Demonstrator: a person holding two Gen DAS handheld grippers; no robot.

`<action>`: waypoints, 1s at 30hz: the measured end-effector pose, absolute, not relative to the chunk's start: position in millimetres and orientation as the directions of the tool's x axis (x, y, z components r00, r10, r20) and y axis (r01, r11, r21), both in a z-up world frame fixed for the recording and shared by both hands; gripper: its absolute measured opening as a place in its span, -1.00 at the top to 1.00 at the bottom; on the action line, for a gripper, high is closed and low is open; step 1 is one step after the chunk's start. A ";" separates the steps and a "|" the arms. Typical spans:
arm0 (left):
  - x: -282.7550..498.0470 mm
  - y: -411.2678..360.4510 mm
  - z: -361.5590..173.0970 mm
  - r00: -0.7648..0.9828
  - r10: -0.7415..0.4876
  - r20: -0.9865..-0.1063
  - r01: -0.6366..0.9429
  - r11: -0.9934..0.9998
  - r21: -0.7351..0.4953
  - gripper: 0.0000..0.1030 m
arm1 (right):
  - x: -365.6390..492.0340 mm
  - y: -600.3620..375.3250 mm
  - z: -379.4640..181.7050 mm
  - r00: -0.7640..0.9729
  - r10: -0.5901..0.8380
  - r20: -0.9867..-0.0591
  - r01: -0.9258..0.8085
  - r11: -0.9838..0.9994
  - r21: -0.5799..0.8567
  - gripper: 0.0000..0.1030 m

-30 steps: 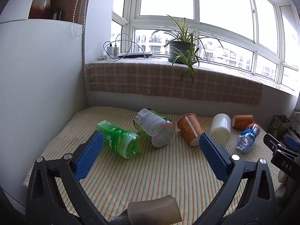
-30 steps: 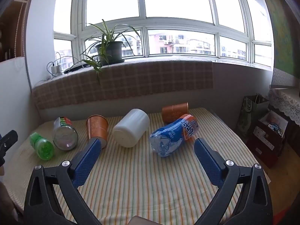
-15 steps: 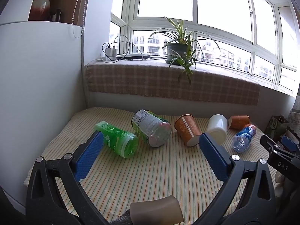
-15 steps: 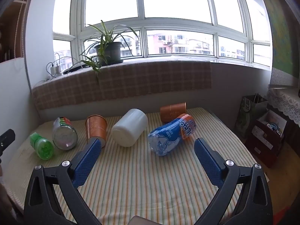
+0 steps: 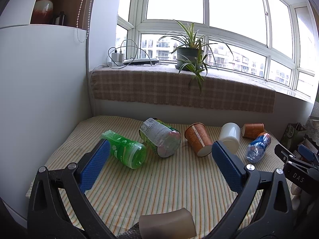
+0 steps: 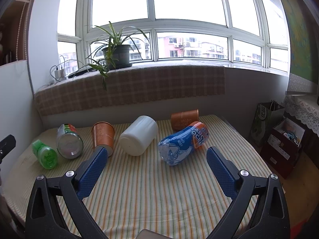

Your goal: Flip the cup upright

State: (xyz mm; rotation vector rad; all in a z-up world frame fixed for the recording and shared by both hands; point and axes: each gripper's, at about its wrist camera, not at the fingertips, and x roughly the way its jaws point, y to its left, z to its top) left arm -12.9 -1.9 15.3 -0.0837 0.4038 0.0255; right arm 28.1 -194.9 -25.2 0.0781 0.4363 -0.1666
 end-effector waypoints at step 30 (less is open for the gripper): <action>-12.3 -8.4 16.1 0.919 0.006 -0.394 -0.035 0.997 -0.066 -1.00 | 28.2 -194.7 -24.3 0.888 -0.136 -0.439 0.173 0.984 0.045 -0.92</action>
